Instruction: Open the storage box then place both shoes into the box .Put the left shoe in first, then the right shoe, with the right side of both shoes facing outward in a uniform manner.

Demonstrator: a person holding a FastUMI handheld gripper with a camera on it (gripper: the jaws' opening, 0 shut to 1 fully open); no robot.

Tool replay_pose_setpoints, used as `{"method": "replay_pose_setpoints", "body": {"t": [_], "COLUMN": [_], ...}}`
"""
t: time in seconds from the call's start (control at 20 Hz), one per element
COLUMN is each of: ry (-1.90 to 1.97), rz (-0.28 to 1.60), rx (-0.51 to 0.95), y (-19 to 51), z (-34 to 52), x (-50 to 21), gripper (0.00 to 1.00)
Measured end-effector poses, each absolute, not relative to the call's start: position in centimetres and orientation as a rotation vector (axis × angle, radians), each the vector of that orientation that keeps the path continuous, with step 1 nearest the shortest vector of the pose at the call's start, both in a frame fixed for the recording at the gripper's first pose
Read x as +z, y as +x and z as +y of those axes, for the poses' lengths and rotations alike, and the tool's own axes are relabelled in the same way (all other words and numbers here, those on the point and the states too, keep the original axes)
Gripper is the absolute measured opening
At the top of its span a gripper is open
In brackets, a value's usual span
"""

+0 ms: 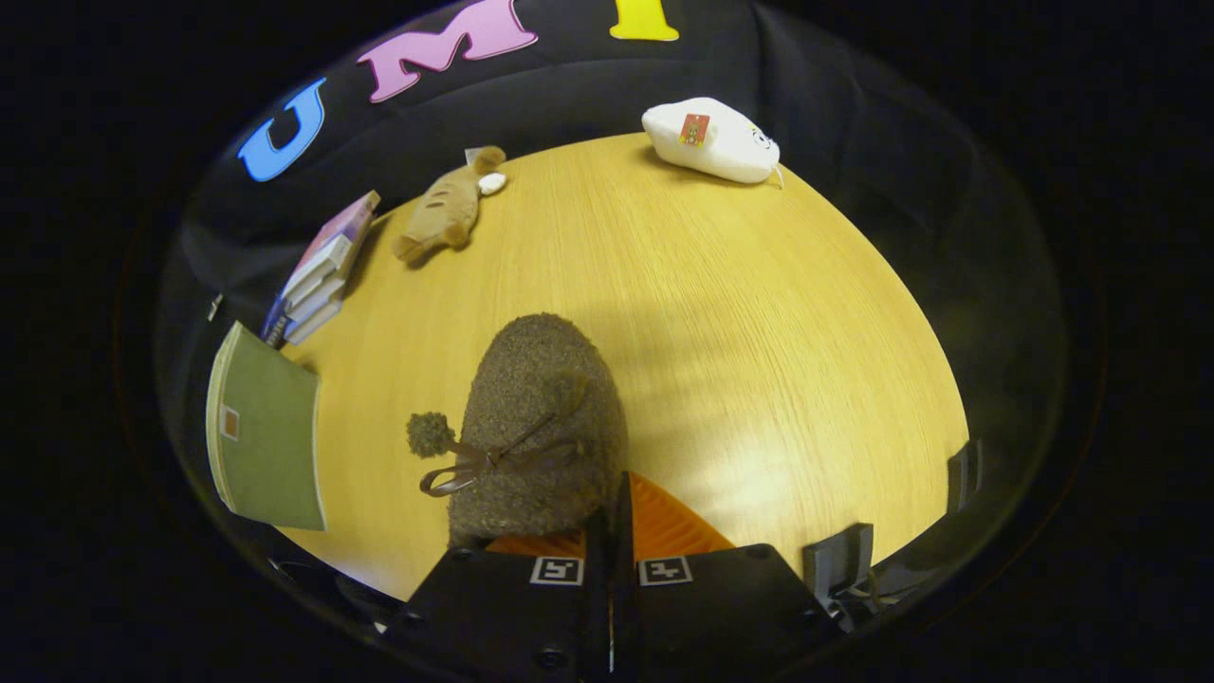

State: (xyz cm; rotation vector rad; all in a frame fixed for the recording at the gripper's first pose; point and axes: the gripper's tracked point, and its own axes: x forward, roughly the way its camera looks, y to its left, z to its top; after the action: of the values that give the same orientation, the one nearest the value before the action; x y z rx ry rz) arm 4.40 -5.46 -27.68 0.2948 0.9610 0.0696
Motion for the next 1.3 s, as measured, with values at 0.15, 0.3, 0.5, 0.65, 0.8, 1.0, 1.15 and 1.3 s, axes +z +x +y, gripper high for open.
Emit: {"method": "replay_pose_setpoints", "body": {"t": [0.15, 0.3, 0.5, 0.65, 0.8, 1.0, 1.15, 1.3], "ry": [0.311, 0.3, 0.324, 0.34, 0.351, 0.347, 0.326, 0.288], "rz": [0.912, 0.856, 0.826, 0.826, 0.835, 0.856, 0.878, 0.911], "rx": [0.097, 0.165, 0.271, 0.332, 0.376, 0.442, 0.454, 0.425], "y": [4.7, 5.3, 5.6, 5.8, 5.9, 5.3, 5.0, 5.0], "z": [-1.8, 3.3, 11.7, 17.5, 22.9, 29.5, 32.8, 34.3], "x": [-22.9, -17.8, -12.9, -10.8, -9.5, -9.0, -9.9, -11.7], "gripper": [0.07, 0.06, 0.06, 0.06, 0.06, 0.06, 0.06, 0.08]}}
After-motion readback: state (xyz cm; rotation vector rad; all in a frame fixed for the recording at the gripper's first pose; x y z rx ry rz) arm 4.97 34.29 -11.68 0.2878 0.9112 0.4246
